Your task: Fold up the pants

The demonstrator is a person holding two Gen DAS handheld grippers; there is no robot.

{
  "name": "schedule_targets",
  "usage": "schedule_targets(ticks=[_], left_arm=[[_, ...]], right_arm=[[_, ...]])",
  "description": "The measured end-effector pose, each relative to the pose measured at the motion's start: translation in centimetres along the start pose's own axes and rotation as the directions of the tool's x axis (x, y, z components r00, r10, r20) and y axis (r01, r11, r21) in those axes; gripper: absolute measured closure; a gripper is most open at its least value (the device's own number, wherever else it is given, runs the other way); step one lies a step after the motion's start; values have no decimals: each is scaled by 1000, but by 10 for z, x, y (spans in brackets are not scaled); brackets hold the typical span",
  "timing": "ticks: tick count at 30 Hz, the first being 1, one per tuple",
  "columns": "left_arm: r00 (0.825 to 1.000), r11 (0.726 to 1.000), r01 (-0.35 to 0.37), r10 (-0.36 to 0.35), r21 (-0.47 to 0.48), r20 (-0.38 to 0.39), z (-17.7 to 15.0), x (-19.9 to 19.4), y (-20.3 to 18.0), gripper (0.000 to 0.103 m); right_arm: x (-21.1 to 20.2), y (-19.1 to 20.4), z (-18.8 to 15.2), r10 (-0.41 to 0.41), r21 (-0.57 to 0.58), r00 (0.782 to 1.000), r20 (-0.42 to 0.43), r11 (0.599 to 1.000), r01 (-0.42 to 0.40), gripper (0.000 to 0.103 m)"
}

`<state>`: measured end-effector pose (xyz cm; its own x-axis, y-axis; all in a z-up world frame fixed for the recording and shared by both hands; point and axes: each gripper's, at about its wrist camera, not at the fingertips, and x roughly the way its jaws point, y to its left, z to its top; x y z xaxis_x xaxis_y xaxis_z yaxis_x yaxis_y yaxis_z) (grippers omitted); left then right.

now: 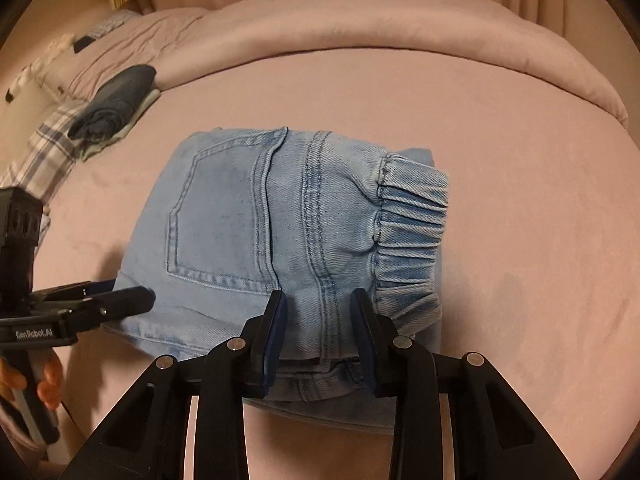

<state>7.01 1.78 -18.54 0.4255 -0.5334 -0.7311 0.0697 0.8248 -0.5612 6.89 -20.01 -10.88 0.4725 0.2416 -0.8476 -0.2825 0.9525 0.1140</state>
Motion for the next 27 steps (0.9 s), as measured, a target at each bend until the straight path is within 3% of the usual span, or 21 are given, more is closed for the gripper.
schedule_targets(ticks=[3, 7, 10, 12, 16, 19, 21, 24, 27], left_arm=[[999, 998, 39, -39, -49, -6, -2, -8, 7, 39], [995, 989, 100, -103, -104, -17, -5, -13, 18, 39], [990, 983, 133, -136, -124, -20, -6, -14, 21, 40], [985, 975, 164, -170, -149, -26, -9, -15, 25, 48], [961, 939, 255, -272, -231, -43, -13, -13, 43, 59], [950, 923, 285, -307, -259, -50, -13, -10, 47, 63], [950, 924, 285, -307, -254, -53, -13, -10, 47, 63], [953, 930, 276, -298, -242, -59, -14, -11, 46, 65], [954, 933, 271, -293, -236, -66, -13, -10, 44, 65]], right_arm=[[-8, -3, 13, 45, 75, 999, -15, 996, -44, 63], [-23, 18, 36, 233, 41, 971, 52, 971, -235, 54], [-3, 34, 66, 257, 8, 966, 21, 966, -258, 54], [13, 42, 85, 275, 2, 962, -4, 962, -275, 54], [44, 60, 117, 320, -24, 944, -80, 946, -323, 54], [67, 77, 127, 290, -79, 944, -156, 949, -305, 54], [81, 88, 134, 233, -121, 953, -191, 958, -259, 54], [106, 101, 134, 146, -203, 951, -275, 957, -205, 54], [110, 112, 128, 67, -291, 961, -268, 945, -147, 64]])
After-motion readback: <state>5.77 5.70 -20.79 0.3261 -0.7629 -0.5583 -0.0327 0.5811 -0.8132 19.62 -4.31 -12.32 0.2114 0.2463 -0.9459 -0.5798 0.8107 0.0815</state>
